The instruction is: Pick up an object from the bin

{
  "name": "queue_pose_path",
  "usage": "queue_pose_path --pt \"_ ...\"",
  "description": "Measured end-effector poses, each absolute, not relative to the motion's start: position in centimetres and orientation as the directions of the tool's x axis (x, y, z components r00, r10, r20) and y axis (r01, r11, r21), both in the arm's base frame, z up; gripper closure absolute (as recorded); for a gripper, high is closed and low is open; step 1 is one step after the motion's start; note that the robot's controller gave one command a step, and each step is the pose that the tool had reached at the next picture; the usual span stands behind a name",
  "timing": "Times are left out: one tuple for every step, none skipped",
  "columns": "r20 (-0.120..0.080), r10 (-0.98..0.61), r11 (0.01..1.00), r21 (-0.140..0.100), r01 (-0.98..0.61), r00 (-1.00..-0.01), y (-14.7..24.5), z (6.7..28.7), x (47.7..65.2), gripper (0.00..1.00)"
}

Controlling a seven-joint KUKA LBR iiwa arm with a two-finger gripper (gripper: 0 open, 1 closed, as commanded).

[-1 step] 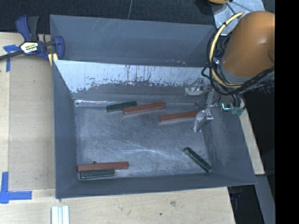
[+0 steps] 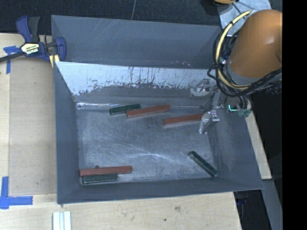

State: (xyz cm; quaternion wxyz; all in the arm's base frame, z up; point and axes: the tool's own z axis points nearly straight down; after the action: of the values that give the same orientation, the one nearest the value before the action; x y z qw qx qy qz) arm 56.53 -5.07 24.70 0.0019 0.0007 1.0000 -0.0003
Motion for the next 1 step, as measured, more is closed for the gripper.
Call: queue_pose_path --pt "-0.010 0.074 0.997 0.000 0.074 -0.997 -4.93 22.16 56.72 0.00"
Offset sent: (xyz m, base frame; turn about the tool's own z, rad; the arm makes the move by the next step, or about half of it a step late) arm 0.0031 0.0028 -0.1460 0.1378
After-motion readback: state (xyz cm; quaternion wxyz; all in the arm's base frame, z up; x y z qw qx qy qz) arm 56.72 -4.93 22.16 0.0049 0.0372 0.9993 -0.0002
